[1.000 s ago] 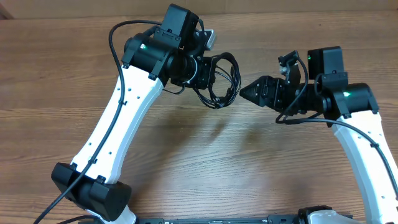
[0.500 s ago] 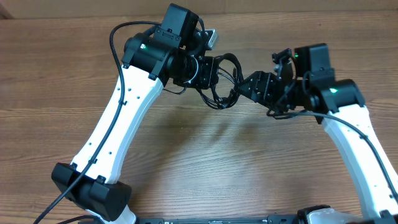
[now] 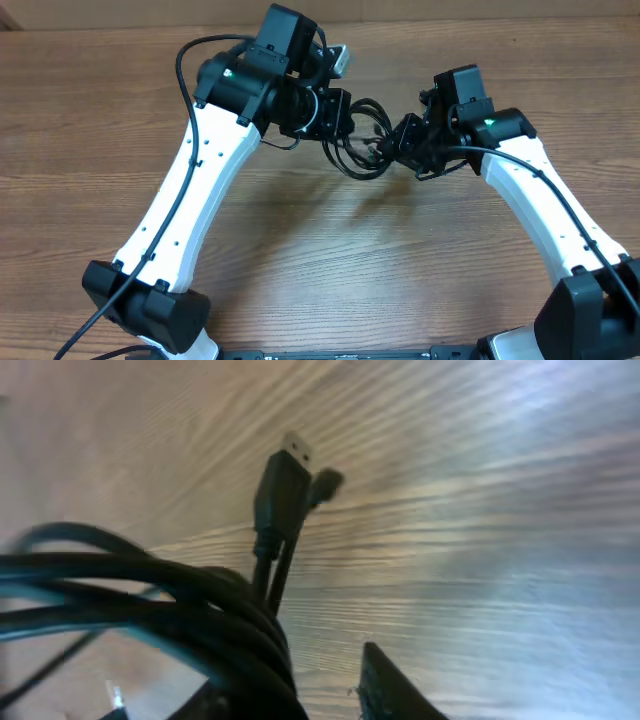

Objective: Untangle cables

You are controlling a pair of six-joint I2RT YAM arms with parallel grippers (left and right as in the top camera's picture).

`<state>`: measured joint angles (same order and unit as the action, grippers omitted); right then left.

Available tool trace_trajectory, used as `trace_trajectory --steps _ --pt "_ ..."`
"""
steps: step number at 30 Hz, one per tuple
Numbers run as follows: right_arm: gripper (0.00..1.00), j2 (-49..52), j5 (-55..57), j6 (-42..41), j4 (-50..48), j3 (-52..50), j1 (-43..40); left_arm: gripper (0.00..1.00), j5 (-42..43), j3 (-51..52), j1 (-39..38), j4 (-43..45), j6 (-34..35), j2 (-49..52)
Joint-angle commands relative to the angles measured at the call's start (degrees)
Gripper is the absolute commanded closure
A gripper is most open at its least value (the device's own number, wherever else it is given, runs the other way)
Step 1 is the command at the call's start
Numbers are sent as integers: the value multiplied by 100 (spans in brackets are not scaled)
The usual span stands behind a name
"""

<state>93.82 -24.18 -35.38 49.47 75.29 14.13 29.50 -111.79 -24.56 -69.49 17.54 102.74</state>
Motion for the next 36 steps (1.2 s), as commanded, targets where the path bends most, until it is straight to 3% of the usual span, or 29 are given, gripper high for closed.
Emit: trace_trajectory --steps 1,11,16,21,25,27,29,32,36 --pt "74 98 1231 -256 358 85 -363 96 216 -562 566 -96 -127 -302" --pt "96 98 1440 385 1062 85 -837 96 131 -837 1384 -485 -531 -535" --pt "96 87 916 1169 1075 87 -807 96 -299 -837 1327 -721 -614 -529" --pt "96 -101 848 1255 1145 149 -907 96 -289 -837 1196 -776 -785 -507" --pt "78 -323 850 1255 1506 494 -1440 94 -297 -831 896 -782 -1027 -365" --pt "59 -402 852 1261 1740 719 -1823 90 -308 -831 656 -756 -1056 -234" --pt "46 -461 866 1298 1969 914 -2225 82 -308 -831 345 -667 -1051 -26" --pt "38 -501 866 1300 2197 1003 -2793 72 -315 -831 -136 -448 -1021 378" --pt "33 -498 866 1552 2420 1001 -3340 70 -511 -831 -621 -153 -758 957"
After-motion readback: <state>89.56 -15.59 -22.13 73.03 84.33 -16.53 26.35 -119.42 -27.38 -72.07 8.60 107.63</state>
